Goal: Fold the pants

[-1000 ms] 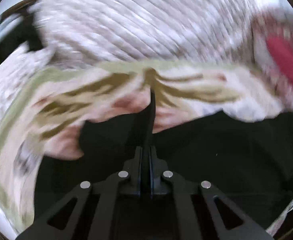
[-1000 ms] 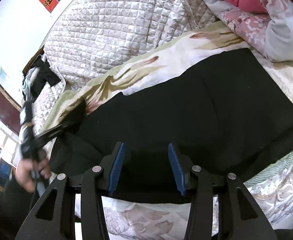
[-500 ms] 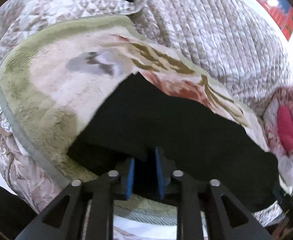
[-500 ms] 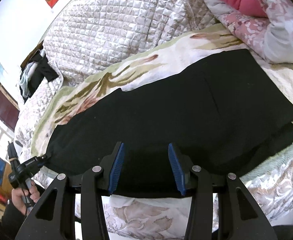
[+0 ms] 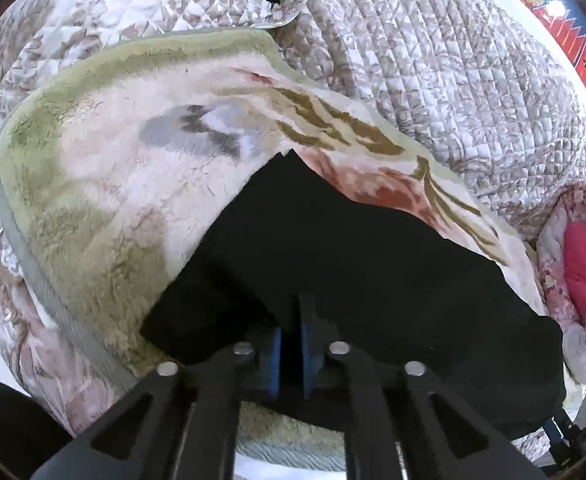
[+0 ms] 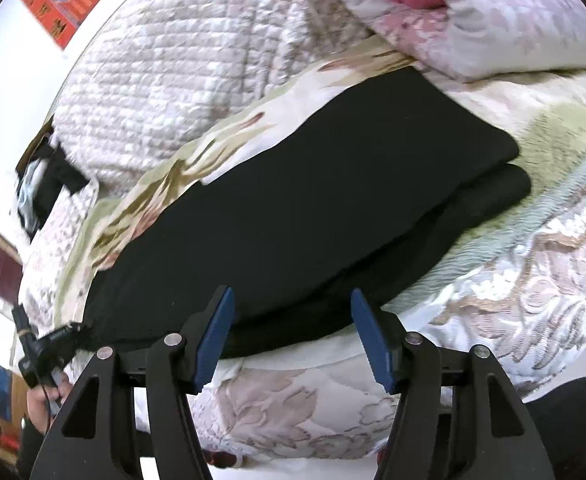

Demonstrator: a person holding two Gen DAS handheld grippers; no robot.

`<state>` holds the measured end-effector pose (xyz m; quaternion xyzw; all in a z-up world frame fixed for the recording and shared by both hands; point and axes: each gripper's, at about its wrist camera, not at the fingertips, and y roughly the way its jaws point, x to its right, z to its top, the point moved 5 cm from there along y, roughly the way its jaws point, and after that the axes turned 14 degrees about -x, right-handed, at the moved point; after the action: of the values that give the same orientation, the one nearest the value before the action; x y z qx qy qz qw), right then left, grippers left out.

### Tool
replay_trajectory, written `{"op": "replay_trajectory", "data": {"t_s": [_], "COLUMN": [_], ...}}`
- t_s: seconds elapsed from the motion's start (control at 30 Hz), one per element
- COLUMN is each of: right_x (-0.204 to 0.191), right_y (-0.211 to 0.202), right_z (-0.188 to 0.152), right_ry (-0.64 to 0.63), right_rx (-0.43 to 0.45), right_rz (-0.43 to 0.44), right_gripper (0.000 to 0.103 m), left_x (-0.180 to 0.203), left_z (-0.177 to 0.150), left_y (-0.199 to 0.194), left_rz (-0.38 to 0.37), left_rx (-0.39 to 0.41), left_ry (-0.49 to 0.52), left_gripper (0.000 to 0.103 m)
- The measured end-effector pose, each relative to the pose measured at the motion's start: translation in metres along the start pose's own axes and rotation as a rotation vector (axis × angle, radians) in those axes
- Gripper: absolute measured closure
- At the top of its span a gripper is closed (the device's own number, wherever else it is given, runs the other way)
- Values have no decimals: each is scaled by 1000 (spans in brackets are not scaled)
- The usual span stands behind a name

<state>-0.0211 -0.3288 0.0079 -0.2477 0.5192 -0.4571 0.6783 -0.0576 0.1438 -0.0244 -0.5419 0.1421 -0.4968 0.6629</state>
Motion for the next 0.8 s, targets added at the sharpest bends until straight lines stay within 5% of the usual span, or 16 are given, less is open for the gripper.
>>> {"op": "replay_trajectory", "data": {"t_s": [0.4,0.5,0.53,0.8], "right_x": [38,51,57,55], "right_y": [-12,-15,-14,-31], "right_z": [38,50,52,39], "right_ry": [193,250,274,265], "right_rx": [134,169,168,197], "right_rz": [26,2,-3,-6], "right_gripper": [43,80,100,101], "left_x": [-1,-1,-2,-1], "left_z": [-1,-1,0,0], "left_y": [-2,-2,-2,-24], "left_rz": [-6,-6,-8,-3], "left_rx": [1,2,2,49], "left_ry": [-2,-6,-7,20], "left_gripper": [98,98,98,98]}}
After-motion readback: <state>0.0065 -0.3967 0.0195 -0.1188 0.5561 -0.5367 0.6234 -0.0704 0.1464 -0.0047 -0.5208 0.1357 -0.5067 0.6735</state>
